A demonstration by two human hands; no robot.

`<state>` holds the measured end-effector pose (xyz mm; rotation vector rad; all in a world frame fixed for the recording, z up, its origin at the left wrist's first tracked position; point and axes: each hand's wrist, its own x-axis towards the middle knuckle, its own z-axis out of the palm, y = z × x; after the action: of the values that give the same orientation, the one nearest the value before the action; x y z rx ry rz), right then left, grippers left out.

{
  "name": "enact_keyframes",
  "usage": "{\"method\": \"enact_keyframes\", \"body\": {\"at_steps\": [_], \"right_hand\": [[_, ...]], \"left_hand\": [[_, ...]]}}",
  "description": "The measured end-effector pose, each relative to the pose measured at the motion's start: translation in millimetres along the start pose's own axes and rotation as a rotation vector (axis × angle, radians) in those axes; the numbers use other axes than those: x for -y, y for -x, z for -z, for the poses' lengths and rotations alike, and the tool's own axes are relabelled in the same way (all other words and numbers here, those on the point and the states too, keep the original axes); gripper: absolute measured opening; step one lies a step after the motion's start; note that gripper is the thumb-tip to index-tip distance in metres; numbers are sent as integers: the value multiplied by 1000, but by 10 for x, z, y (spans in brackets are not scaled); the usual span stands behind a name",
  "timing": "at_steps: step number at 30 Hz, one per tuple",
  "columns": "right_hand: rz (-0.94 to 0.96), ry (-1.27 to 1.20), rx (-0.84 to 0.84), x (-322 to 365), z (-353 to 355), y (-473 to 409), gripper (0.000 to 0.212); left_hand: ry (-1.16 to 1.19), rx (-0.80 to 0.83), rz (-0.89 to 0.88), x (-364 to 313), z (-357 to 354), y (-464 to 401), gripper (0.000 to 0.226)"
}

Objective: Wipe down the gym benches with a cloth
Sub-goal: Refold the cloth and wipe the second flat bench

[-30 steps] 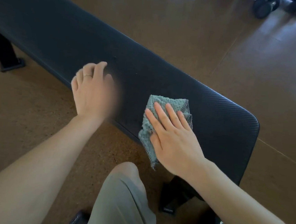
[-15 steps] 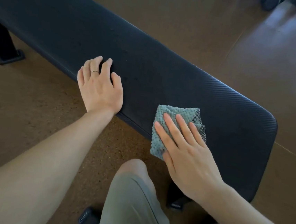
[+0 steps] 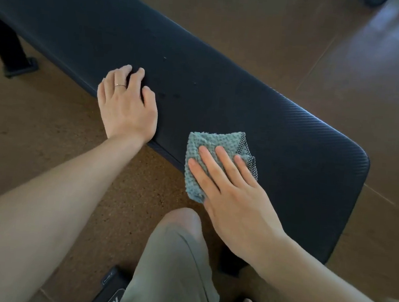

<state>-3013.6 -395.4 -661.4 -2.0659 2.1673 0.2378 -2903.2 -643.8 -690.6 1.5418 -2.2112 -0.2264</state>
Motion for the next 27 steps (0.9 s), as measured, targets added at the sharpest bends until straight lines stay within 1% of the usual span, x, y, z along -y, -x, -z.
{"method": "enact_keyframes", "body": {"at_steps": [2, 5, 8, 10, 15, 18, 20, 23, 25, 27], "right_hand": [[8, -11, -8, -24, 42, -105, 73], [63, -75, -74, 7, 178, -554, 65], [60, -77, -69, 76, 289, -885, 62], [99, -69, -48, 33, 266, -771, 63], [212, -71, -17, -342, 122, -104, 63], [273, -116, 7, -538, 175, -356, 63], [233, -150, -32, -631, 243, -787, 61], [104, -171, -53, -747, 312, -1424, 59], [94, -164, -39, -785, 318, -1647, 59], [101, -161, -50, -760, 301, -1659, 59]], "left_hand": [[5, -3, 0, -18, -7, -10, 59], [8, -5, 14, -15, -11, -25, 58], [2, 7, 19, -3, 6, -28, 55], [-4, 19, 20, -3, 21, -28, 55], [-34, 52, 57, -48, 48, -15, 55], [-41, 70, 67, -66, 61, -31, 58], [-53, 96, 69, -53, 67, -46, 56], [-76, 107, 70, -60, 69, -66, 52], [-72, 100, 77, -60, 61, -67, 50], [-57, 92, 88, -55, 55, -54, 49]]}}
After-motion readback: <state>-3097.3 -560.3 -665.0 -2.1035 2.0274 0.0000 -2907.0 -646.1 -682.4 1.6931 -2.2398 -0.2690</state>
